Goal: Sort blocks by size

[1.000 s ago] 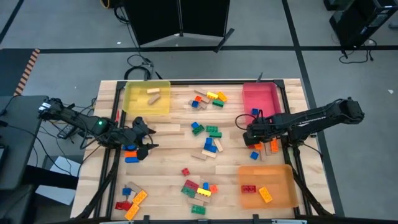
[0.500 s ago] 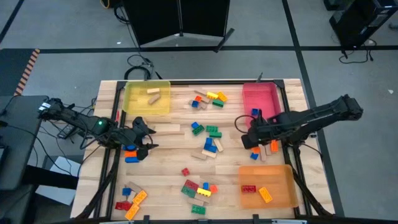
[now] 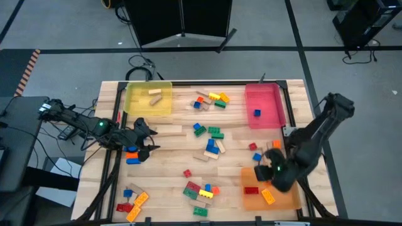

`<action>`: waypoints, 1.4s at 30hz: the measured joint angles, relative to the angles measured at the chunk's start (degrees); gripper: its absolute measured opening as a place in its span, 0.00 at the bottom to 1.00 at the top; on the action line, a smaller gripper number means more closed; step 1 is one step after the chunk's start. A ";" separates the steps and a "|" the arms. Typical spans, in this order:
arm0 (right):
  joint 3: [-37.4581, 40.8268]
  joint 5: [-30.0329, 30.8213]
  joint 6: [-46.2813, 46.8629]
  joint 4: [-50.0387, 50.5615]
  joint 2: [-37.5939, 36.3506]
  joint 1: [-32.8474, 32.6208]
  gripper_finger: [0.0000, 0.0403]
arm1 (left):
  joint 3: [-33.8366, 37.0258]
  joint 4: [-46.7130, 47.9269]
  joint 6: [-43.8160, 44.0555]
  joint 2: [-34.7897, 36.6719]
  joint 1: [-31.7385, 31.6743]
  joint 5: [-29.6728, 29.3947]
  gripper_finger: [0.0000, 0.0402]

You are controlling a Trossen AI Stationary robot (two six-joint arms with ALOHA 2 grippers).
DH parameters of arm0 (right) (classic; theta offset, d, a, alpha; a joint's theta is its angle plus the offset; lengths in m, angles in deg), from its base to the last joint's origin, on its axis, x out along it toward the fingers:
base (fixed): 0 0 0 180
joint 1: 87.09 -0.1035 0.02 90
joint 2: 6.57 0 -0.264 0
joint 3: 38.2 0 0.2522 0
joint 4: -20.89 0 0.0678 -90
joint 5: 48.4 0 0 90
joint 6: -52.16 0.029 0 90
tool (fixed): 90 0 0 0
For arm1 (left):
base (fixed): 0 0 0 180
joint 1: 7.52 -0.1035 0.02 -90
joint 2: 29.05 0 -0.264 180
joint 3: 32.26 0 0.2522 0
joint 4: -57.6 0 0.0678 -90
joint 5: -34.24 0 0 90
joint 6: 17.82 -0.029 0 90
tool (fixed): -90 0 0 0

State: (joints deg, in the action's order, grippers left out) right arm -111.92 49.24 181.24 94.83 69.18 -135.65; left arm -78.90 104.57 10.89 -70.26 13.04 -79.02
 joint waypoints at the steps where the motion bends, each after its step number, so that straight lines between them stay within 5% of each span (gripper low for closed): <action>1: 0.00 -0.62 0.03 -0.63 1.51 -0.79 0.37 | 0.00 0.00 0.00 0.00 0.00 0.00 0.81; 19: 0.05 -1.63 -5.16 0.25 17.07 -2.38 0.38 | -0.02 -0.84 0.39 0.00 0.00 1.49 0.81; 36: 0.07 -1.43 -5.85 -0.22 9.98 -2.49 0.57 | -0.07 -3.91 0.28 0.00 0.00 1.49 0.81; 42: 0.05 11.11 -6.42 0.09 3.41 -0.62 0.59 | -0.07 -4.24 0.28 0.00 0.00 1.49 0.81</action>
State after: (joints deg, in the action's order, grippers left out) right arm -111.88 60.34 174.82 94.92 72.59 -136.27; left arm -78.97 100.33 11.18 -70.26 13.04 -77.54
